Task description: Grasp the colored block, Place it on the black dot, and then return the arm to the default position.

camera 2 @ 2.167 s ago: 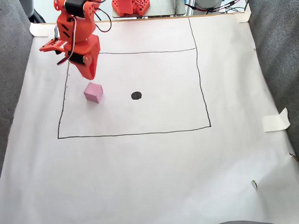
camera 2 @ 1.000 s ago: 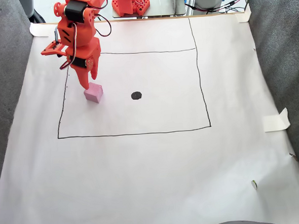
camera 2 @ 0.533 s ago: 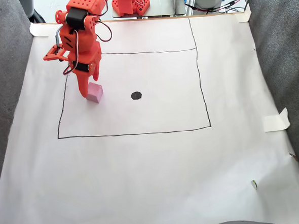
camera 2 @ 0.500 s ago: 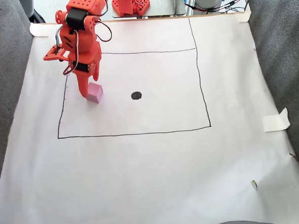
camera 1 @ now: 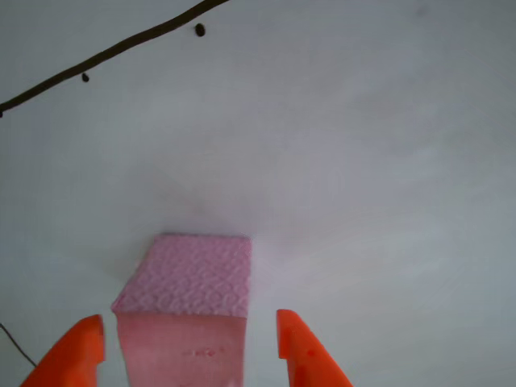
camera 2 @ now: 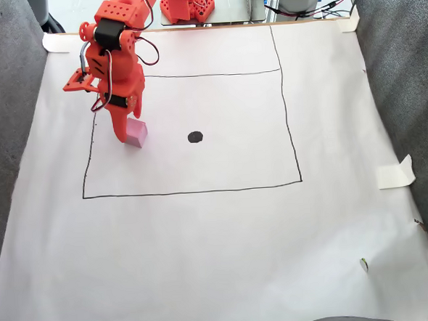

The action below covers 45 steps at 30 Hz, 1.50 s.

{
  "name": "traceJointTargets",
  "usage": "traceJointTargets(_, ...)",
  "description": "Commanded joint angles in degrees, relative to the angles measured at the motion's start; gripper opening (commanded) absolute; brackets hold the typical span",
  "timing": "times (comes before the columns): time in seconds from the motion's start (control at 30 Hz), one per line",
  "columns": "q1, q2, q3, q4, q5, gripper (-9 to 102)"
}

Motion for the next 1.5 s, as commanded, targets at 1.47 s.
traceJointTargets(1.47, -11.87, 15.91, 1.85, 8.96, 2.29, 0)
